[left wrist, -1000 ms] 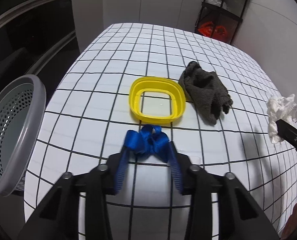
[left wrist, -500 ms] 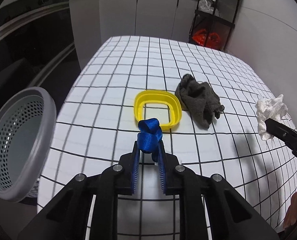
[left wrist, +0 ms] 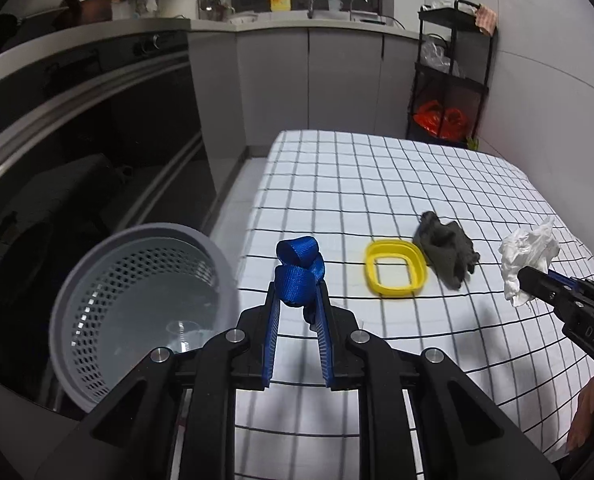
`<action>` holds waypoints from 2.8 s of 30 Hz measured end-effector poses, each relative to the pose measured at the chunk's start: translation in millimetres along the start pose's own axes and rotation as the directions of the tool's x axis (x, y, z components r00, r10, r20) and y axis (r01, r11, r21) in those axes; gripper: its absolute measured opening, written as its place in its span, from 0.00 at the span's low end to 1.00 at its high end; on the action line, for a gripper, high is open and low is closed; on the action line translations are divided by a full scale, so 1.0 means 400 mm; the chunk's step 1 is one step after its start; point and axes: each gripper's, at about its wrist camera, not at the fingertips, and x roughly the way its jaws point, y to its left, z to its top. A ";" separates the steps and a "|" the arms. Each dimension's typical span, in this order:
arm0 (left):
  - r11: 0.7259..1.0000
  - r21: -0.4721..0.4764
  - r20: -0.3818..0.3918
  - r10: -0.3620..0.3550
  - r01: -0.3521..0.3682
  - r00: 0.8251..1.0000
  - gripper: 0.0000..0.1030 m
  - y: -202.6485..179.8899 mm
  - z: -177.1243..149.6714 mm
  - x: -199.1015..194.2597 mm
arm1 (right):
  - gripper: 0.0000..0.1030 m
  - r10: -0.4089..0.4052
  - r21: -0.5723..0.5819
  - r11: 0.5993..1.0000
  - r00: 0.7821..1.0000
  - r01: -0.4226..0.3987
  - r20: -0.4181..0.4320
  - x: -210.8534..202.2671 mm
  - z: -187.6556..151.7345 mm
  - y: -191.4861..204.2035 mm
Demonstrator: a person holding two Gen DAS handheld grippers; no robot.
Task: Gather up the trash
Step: 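Carry ribbon and tissue over the grey basket and open both grippers, then move both open tools back over the table toward the grey glove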
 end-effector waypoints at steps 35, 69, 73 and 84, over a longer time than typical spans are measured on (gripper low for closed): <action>0.953 -0.262 -0.145 0.118 -0.153 0.982 0.17 0.500 -0.061 0.129 | 0.16 0.222 -0.232 0.935 0.953 -0.269 -0.208 0.364 0.052 0.555; 0.938 -0.296 -0.152 0.138 -0.179 0.979 0.47 0.548 -0.079 0.115 | 0.36 0.228 -0.219 0.938 0.954 -0.269 -0.195 0.359 0.038 0.572; 0.938 -0.292 -0.147 0.147 -0.185 0.978 0.53 0.539 -0.076 0.112 | 0.36 0.216 -0.214 0.943 0.959 -0.254 -0.185 0.346 0.035 0.558; 0.947 -0.276 -0.110 0.137 -0.163 0.984 0.60 0.486 -0.060 0.091 | 0.44 0.141 -0.188 0.968 0.979 -0.168 -0.148 0.269 0.014 0.457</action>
